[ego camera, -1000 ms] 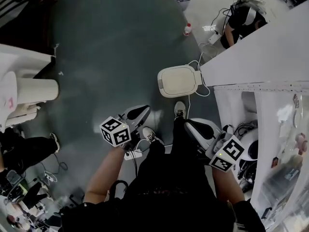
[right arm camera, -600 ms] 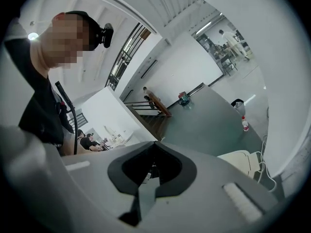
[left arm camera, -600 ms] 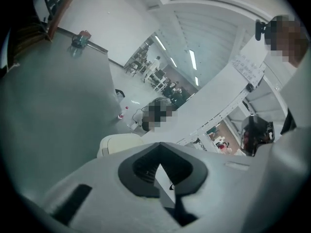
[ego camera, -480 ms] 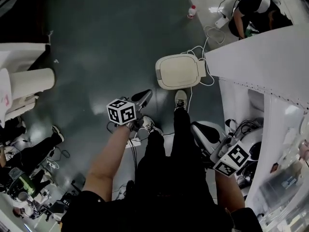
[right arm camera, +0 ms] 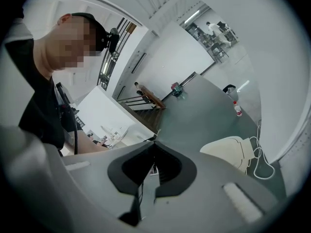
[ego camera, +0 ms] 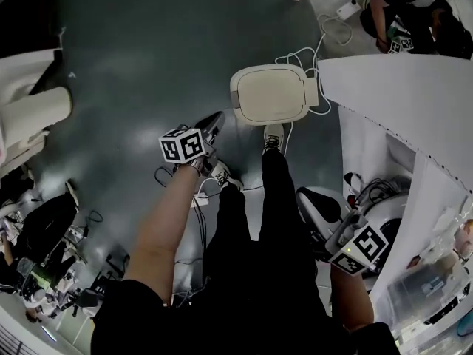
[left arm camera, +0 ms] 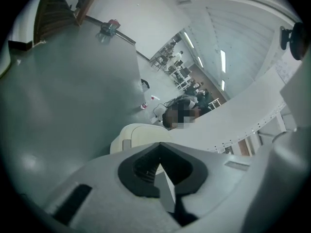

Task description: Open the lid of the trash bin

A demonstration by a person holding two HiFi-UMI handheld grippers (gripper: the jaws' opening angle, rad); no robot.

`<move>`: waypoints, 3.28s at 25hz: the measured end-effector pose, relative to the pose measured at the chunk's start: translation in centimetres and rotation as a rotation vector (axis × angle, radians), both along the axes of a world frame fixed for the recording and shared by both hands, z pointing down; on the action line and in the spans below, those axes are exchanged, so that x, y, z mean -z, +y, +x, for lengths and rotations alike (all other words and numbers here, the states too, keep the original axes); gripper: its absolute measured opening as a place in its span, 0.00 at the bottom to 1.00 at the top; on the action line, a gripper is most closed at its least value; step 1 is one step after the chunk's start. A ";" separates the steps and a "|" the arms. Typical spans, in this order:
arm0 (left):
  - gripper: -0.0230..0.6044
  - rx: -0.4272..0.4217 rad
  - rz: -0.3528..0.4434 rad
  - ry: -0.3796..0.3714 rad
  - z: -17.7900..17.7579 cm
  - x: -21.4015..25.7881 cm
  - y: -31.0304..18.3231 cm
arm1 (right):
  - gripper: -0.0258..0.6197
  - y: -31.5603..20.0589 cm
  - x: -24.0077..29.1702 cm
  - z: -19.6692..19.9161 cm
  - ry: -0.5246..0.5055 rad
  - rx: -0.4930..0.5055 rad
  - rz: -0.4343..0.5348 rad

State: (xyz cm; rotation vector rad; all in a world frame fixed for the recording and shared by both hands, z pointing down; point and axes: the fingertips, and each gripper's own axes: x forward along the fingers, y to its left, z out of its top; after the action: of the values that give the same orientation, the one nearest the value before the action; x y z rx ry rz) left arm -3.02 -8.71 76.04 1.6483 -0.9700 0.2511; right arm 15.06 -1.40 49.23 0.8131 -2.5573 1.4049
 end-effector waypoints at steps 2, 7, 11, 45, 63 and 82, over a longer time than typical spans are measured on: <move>0.04 -0.003 -0.012 -0.017 0.0 -1.5 -0.5 | 0.05 -0.4 -0.9 0.1 0.001 0.005 -0.017; 0.09 -0.043 -0.062 -0.063 0.3 -5.9 -1.2 | 0.05 -1.3 -2.9 0.4 0.020 0.021 -0.037; 0.14 -0.054 -0.138 -0.126 0.0 -10.3 -1.1 | 0.05 -1.5 -4.7 0.9 0.020 0.032 -0.067; 0.20 -0.218 -0.249 -0.219 -0.1 -18.2 -1.7 | 0.05 -1.4 -9.3 -1.2 -0.051 0.084 -0.181; 0.07 -0.208 -0.258 -0.167 0.4 -17.1 -1.5 | 0.05 -1.9 -7.7 -3.9 -0.072 0.123 -0.163; 0.04 -0.235 0.151 -0.035 -2.5 5.8 1.6 | 0.05 2.6 1.5 -10.1 -0.052 0.157 0.049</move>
State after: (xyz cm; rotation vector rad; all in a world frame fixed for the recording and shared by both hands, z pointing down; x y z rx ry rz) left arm -5.48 -7.06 70.21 1.9045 -0.8369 0.3733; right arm 4.93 1.23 47.77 0.5750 -2.6374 1.3389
